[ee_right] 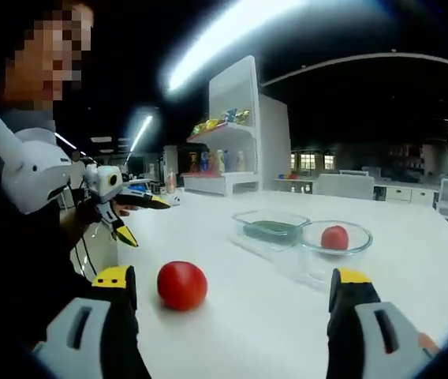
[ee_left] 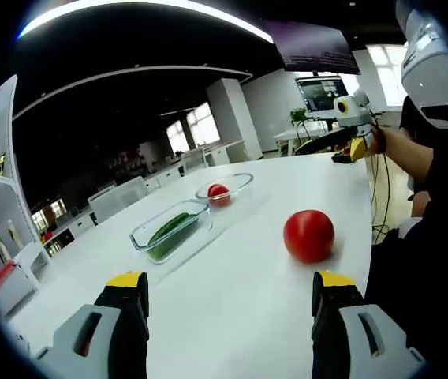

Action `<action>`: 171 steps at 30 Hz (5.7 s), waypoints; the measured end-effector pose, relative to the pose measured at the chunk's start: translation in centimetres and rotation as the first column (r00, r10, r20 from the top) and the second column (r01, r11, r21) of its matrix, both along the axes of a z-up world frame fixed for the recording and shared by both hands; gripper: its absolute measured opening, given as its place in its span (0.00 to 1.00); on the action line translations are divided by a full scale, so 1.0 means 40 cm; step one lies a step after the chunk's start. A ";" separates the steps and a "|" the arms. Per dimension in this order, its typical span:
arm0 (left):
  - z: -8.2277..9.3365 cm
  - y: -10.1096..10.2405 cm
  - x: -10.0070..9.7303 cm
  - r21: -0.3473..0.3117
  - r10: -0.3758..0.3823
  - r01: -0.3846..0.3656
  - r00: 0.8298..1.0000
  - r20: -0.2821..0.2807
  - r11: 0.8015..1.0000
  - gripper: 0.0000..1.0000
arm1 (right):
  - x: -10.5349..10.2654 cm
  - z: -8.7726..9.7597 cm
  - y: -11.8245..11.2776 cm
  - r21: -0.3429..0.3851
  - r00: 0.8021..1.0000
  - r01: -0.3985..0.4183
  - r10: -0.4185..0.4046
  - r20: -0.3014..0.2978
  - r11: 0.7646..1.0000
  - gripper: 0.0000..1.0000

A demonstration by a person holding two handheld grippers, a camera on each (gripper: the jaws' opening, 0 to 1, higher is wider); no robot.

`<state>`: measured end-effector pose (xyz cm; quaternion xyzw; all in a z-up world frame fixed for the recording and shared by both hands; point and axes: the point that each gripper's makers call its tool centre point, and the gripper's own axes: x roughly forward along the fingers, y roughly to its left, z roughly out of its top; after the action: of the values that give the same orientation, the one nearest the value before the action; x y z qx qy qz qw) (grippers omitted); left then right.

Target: Sort the scattered tomatoes and cucumbers on the table and place them into their respective storage containers

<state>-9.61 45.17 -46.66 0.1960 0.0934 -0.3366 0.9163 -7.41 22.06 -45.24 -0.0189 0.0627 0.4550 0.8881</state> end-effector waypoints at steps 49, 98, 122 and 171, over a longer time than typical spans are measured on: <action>-0.008 0.012 0.001 0.013 0.003 -0.003 1.000 -0.003 1.000 0.85 | -0.011 -0.199 0.308 -0.092 0.985 -0.174 0.174 -0.004 0.980 0.71; -0.013 0.019 0.017 0.012 0.007 -0.007 1.000 -0.006 1.000 0.83 | -0.016 -0.068 0.269 0.025 0.993 -0.118 0.119 -0.018 0.993 0.45; -0.002 0.009 0.004 0.017 0.000 0.000 1.000 0.007 1.000 0.83 | -0.044 0.106 0.154 0.072 0.995 -0.026 0.019 0.101 0.997 0.45; 0.012 0.031 -0.006 0.031 0.024 -0.024 1.000 0.013 0.999 0.83 | 0.547 0.076 0.050 0.039 0.954 0.296 -0.298 0.041 0.954 0.45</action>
<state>-9.86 46.39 -46.20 0.2113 0.0954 -0.3229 0.9176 14.47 24.06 -42.21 -0.0056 0.0368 0.3168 0.9478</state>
